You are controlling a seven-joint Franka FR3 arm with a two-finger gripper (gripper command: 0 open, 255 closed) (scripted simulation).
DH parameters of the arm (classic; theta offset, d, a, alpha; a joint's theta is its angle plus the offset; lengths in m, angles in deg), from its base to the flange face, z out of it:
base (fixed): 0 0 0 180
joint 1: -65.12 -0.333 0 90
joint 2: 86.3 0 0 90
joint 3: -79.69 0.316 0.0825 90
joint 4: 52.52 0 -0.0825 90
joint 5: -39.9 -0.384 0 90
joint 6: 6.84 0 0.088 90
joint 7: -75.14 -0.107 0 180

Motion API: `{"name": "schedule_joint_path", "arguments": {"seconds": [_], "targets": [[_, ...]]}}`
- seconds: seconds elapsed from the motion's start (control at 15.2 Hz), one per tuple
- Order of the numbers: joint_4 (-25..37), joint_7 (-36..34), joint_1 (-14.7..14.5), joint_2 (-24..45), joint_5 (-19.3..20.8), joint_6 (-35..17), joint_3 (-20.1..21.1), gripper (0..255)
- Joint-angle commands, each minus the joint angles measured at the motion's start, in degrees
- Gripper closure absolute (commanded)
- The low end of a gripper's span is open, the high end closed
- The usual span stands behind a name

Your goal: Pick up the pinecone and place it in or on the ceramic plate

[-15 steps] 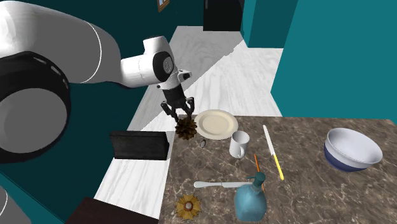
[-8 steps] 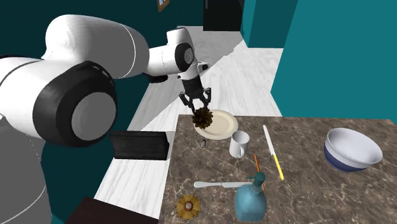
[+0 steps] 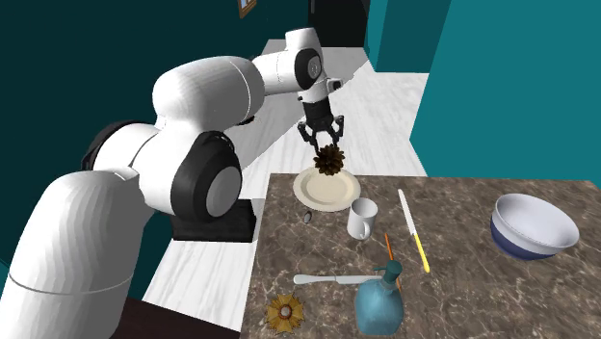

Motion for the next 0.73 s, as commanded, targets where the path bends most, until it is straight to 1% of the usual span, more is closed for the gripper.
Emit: {"name": "schedule_joint_path", "arguments": {"seconds": [0.0, 0.66], "targets": [[5.62, 0.94, 0.22, 3.68, -0.16, 1.71, -0.17, 255], [-1.96, -0.95, 0.50, 3.69, 0.30, -5.66, -0.19, 255]]}}
